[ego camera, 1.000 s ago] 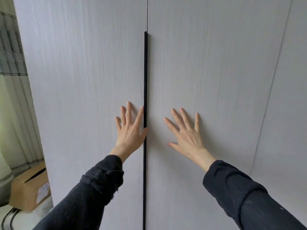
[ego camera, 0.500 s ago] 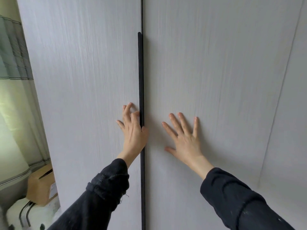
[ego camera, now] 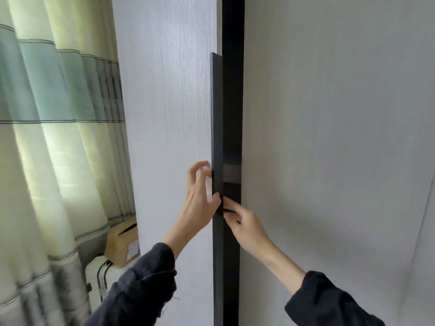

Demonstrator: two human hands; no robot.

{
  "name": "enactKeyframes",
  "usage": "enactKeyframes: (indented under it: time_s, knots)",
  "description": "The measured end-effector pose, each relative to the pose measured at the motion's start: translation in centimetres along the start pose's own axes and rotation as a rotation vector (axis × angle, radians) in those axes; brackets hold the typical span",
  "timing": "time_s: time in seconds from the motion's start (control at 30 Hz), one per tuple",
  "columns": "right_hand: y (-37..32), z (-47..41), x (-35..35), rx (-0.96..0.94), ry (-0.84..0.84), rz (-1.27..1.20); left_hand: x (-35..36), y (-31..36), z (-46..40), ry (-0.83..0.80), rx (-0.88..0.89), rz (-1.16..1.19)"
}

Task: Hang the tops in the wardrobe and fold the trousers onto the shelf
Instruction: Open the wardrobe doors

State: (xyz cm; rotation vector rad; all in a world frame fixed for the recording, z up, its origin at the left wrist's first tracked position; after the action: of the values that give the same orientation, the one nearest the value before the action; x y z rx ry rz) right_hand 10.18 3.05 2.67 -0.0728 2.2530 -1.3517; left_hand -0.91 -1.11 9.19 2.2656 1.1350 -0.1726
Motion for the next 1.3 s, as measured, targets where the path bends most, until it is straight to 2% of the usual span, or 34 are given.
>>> enactKeyframes:
  time_s: [0.1,0.23,0.3,0.4,0.5,0.67,1.0,1.13,1.3]
  knots:
    - [-1.3,0.9,0.8,0.023,-0.054,-0.073,-1.5,0.1,1.0,-0.018,-0.005,-0.004]
    - [-3.1,2.5,2.2,0.032,-0.116,-0.036,-4.2,-0.2,2.4,-0.053,-0.051,0.034]
    - [-4.1,3.4,3.0,0.036,-0.127,-0.026,-6.2,-0.4,3.1,-0.088,-0.146,0.21]
    - [-5.4,4.6,4.1,0.05,-0.108,-0.037,-8.2,-0.8,4.6,-0.201,-0.388,0.543]
    - [-6.9,6.1,6.2,0.05,-0.111,-0.07,-10.2,-1.3,6.2,-0.312,-0.447,0.609]
    - [-10.1,8.2,11.3,0.031,-0.142,-0.089,-15.9,-2.5,8.0,-0.365,-0.481,0.719]
    - [-14.4,9.2,23.5,0.017,-0.322,-0.158,-26.3,-7.1,11.3,-0.313,-0.473,0.746]
    - [-16.3,8.8,28.5,0.05,-0.376,-0.25,-30.2,-10.3,13.0,-0.187,-0.607,0.796]
    - [-17.8,7.8,32.1,0.057,-0.393,-0.325,-33.3,-13.1,14.3,-0.124,-0.674,0.849]
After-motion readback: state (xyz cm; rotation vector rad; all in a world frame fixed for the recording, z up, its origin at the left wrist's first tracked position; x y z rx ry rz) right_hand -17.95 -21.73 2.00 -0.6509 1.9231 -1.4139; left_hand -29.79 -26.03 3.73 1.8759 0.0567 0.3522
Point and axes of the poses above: each hand's wrist, its own z-axis away from the middle knuckle, its own x-axis out of the palm, y = z × x, the point moved 7 cm from there along -z, towards the middle knuckle, and after that the axes turned 1 degree about y, right-handed, at the moved point
